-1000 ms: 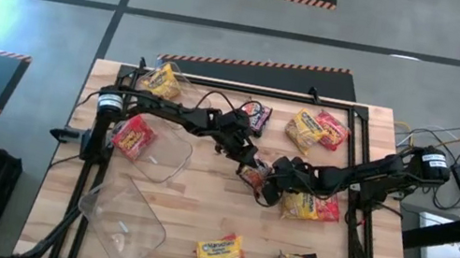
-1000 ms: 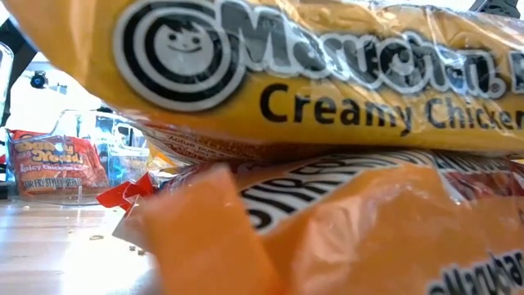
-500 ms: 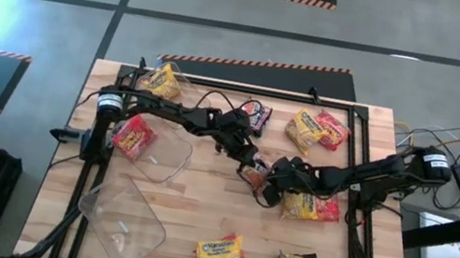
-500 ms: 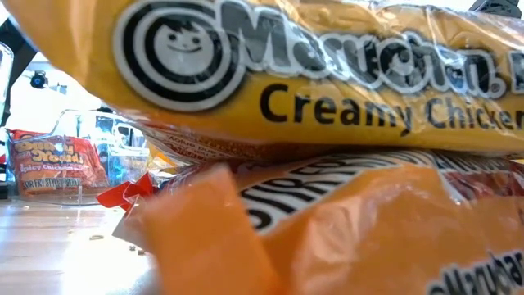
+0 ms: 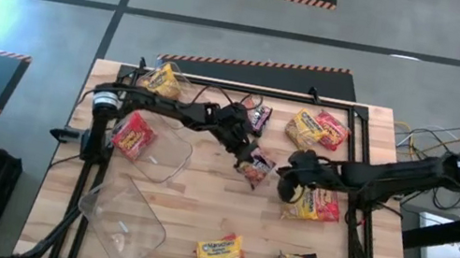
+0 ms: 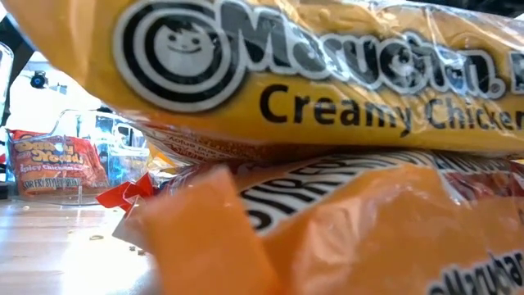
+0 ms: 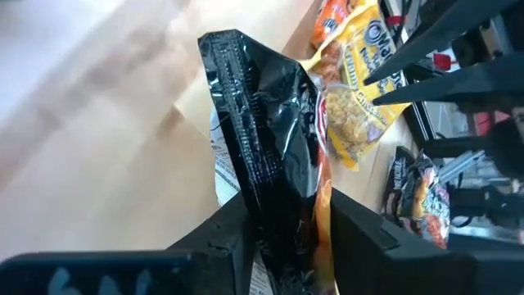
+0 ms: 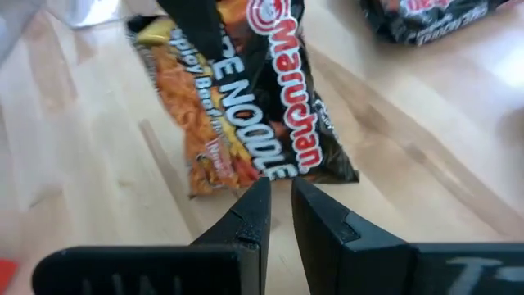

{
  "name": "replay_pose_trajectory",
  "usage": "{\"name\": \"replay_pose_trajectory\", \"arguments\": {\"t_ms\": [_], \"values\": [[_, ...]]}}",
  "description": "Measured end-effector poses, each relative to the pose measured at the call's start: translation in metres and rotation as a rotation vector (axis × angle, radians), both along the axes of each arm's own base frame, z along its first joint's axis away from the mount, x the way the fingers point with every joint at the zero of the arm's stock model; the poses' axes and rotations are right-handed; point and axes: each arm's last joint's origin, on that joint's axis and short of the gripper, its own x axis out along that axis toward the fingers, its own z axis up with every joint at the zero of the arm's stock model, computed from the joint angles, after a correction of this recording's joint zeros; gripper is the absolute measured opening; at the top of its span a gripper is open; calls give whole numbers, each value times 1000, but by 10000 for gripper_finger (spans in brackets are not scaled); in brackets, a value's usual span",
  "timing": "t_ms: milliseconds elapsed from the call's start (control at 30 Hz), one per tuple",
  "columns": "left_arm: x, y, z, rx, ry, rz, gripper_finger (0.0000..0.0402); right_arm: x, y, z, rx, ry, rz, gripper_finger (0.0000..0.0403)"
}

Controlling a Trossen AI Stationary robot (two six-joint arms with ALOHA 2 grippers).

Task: Sort Maruchan noodles
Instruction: Put the noodles pack into the bottom transparent bin

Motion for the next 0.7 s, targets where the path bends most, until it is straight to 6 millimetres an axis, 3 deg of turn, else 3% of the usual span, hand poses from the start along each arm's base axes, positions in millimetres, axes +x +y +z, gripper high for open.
{"name": "replay_pose_trajectory", "arguments": {"t_ms": [233, 400, 567, 700], "values": [[-4, 19, 10, 156, -101, -48, 102, -15, -1, 21, -104, -94, 74, 43], [-6, 27, 24, 257, -183, -60, 102, -25, -3, 23, -226, -141, 94, 43], [-15, 27, 54, 390, -242, -55, 102, -35, -4, 26, -279, -181, 127, 43], [-26, 13, 82, 482, -248, -32, 102, -43, -5, 30, -311, -220, 143, 43]]}}
